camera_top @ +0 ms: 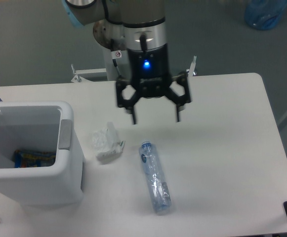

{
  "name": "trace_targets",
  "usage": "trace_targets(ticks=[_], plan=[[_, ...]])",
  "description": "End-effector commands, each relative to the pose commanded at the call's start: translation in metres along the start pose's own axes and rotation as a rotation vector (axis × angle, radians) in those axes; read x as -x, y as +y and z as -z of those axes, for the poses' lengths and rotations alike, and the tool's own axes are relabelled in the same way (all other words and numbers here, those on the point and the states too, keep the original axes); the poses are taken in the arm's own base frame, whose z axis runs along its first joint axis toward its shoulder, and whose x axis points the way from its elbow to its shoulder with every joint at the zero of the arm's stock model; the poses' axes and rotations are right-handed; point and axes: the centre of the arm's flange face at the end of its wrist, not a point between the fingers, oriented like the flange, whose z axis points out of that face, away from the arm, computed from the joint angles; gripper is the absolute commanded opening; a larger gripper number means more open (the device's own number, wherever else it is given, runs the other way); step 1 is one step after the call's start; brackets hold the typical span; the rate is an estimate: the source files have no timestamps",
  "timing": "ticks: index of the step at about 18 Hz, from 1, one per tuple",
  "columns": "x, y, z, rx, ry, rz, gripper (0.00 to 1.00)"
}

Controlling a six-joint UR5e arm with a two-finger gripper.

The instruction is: Open the trash can

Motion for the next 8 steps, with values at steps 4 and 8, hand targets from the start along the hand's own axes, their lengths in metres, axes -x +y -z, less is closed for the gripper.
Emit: trace_targets(ticks=[4,8], plan=[[0.016,0.017,-0.009,0.067,0.033,-0.123,1.00],[0.026,0.032,-0.013,0.097,0.047,-0.121,1.00]])
